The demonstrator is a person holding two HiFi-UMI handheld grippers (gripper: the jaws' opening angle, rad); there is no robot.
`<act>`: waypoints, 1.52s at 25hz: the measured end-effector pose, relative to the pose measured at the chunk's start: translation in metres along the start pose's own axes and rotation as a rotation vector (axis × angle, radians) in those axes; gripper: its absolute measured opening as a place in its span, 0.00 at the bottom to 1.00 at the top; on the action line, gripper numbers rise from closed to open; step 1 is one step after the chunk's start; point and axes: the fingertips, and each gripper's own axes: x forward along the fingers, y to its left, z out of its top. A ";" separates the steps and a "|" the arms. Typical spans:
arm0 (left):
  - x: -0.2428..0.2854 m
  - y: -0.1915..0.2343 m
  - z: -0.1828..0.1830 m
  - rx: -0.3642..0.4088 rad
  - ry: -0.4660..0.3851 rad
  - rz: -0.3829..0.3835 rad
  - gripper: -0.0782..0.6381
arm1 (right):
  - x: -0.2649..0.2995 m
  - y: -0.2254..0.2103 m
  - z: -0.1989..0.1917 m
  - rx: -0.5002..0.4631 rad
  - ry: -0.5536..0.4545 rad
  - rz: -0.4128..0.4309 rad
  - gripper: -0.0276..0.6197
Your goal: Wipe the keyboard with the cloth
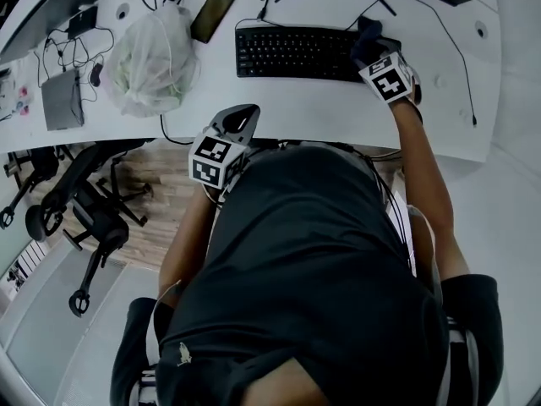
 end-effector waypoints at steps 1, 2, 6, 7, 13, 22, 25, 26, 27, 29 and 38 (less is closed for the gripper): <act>0.001 -0.001 -0.001 -0.005 -0.001 -0.003 0.11 | 0.006 0.003 0.001 0.011 -0.005 0.025 0.37; 0.002 -0.002 -0.001 -0.003 -0.004 -0.007 0.11 | 0.008 0.005 0.002 0.029 -0.012 0.043 0.32; 0.000 -0.001 0.004 0.015 -0.021 -0.015 0.11 | -0.018 -0.029 -0.019 0.169 0.022 -0.022 0.12; -0.002 0.002 0.003 0.010 -0.025 -0.012 0.11 | -0.029 -0.045 -0.035 0.199 0.059 -0.089 0.11; -0.011 0.019 -0.016 -0.045 -0.023 -0.006 0.11 | -0.021 -0.039 -0.072 0.253 0.185 -0.169 0.12; -0.027 0.040 -0.021 -0.051 -0.032 -0.026 0.11 | 0.053 0.094 0.113 -0.079 0.018 -0.021 0.11; -0.040 0.055 -0.028 -0.061 -0.029 -0.022 0.11 | 0.076 0.152 0.179 -0.213 -0.015 0.014 0.11; -0.045 0.062 -0.031 -0.064 -0.026 -0.019 0.11 | 0.083 0.172 0.199 -0.265 -0.022 0.023 0.11; -0.050 0.068 -0.034 -0.067 -0.024 -0.015 0.11 | 0.089 0.193 0.217 -0.315 -0.028 0.046 0.12; -0.061 0.080 -0.039 -0.069 -0.019 -0.008 0.11 | 0.100 0.241 0.244 -0.396 -0.041 0.142 0.12; -0.089 0.129 -0.047 -0.084 -0.048 -0.005 0.11 | 0.095 0.201 0.241 -0.352 0.009 0.024 0.12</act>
